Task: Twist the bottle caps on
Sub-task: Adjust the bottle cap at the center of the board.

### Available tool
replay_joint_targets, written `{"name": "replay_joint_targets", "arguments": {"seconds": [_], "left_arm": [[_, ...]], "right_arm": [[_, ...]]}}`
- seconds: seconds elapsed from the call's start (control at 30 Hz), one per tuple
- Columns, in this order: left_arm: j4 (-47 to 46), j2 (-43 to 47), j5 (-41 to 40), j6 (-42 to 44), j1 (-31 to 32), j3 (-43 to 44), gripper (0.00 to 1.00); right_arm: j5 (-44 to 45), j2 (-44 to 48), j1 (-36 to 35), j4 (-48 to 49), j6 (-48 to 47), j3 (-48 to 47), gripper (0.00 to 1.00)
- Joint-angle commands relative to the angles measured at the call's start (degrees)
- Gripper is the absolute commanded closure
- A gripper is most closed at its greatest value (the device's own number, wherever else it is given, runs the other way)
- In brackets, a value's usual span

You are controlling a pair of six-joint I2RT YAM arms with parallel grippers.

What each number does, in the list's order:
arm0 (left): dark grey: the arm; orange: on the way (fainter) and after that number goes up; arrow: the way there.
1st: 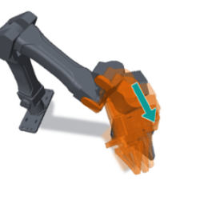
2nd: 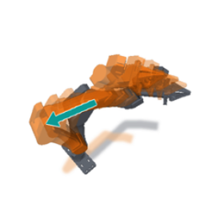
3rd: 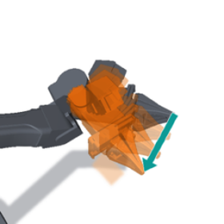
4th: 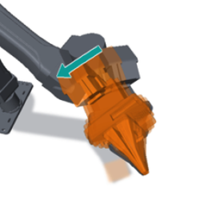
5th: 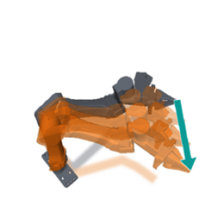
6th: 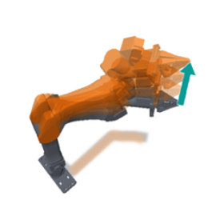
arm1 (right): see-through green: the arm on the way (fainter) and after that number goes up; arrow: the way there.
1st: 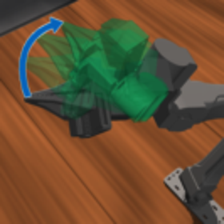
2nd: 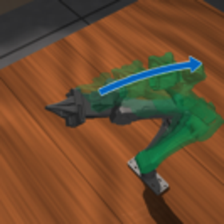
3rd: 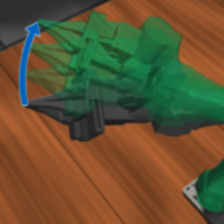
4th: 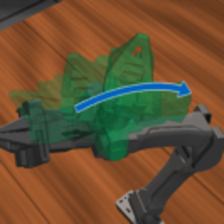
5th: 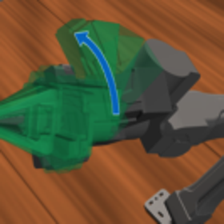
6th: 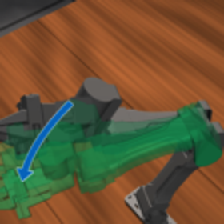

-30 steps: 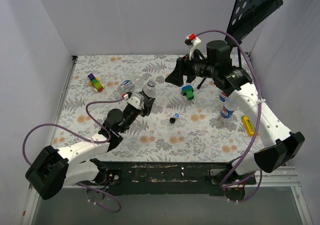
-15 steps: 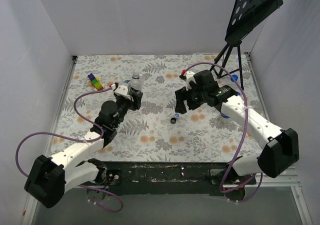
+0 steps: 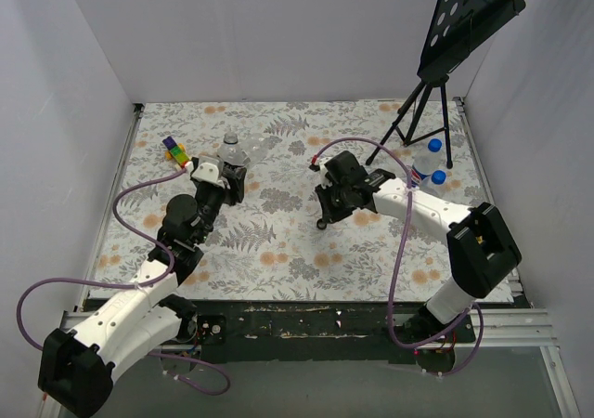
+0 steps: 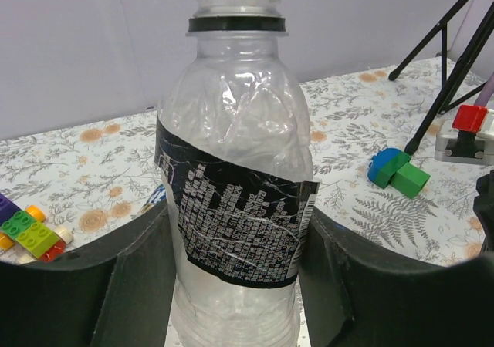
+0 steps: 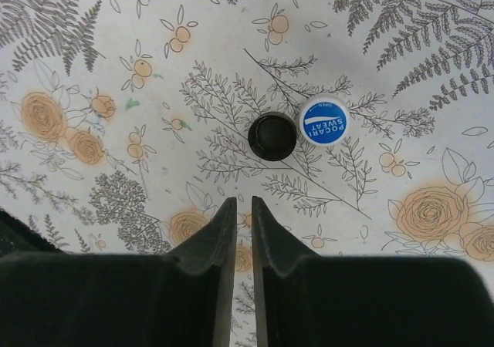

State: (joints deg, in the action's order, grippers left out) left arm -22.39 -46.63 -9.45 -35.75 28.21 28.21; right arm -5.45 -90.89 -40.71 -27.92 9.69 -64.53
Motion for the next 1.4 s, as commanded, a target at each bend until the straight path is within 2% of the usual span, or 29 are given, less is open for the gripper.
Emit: {"name": "replay_joint_targets", "arguments": {"seconds": [0.0, 0.1, 0.37, 0.67, 1.0, 1.1, 1.23, 1.27, 1.37], "left_arm": [[1.82, 0.14, 0.84, 2.00, -0.26, 0.27, 1.00], [1.91, 0.40, 1.72, 2.00, -0.26, 0.36, 1.00], [2.09, -0.21, 3.30, 2.26, -0.26, 0.53, 1.00], [2.00, -0.48, 4.18, 2.17, -0.26, 0.53, 1.00], [2.00, -0.74, 4.44, 2.26, -0.26, 0.45, 1.00], [1.91, -0.74, 4.71, 2.08, -0.34, 0.36, 1.00], [2.00, -1.09, 5.41, 1.82, -0.26, 0.45, 1.00], [1.91, -1.27, 5.50, 1.65, -0.26, 0.45, 1.00], [2.00, -1.44, 5.94, 1.56, -0.26, 0.45, 1.00]], "right_arm": [[2.29, -1.48, -0.42, 6.47, 1.73, 1.42, 0.86], [2.55, -3.23, -0.42, 8.14, 2.17, 1.43, 0.92], [3.96, -6.58, -0.34, 10.96, 3.40, 1.34, 0.99], [5.19, -7.28, -0.34, 13.77, 5.16, 7.13, 0.99], [7.12, 0.79, -0.07, 22.73, 10.61, 22.51, 0.99], [5.98, 4.22, 0.19, 26.07, 10.87, 25.76, 0.99], [-0.51, 8.27, 0.19, 31.51, 10.26, 28.49, 0.99], [-1.57, 9.23, 0.10, 31.96, 10.17, 28.50, 0.98], [-3.25, 10.64, 0.19, 31.01, 9.38, 27.10, 0.85]]}}
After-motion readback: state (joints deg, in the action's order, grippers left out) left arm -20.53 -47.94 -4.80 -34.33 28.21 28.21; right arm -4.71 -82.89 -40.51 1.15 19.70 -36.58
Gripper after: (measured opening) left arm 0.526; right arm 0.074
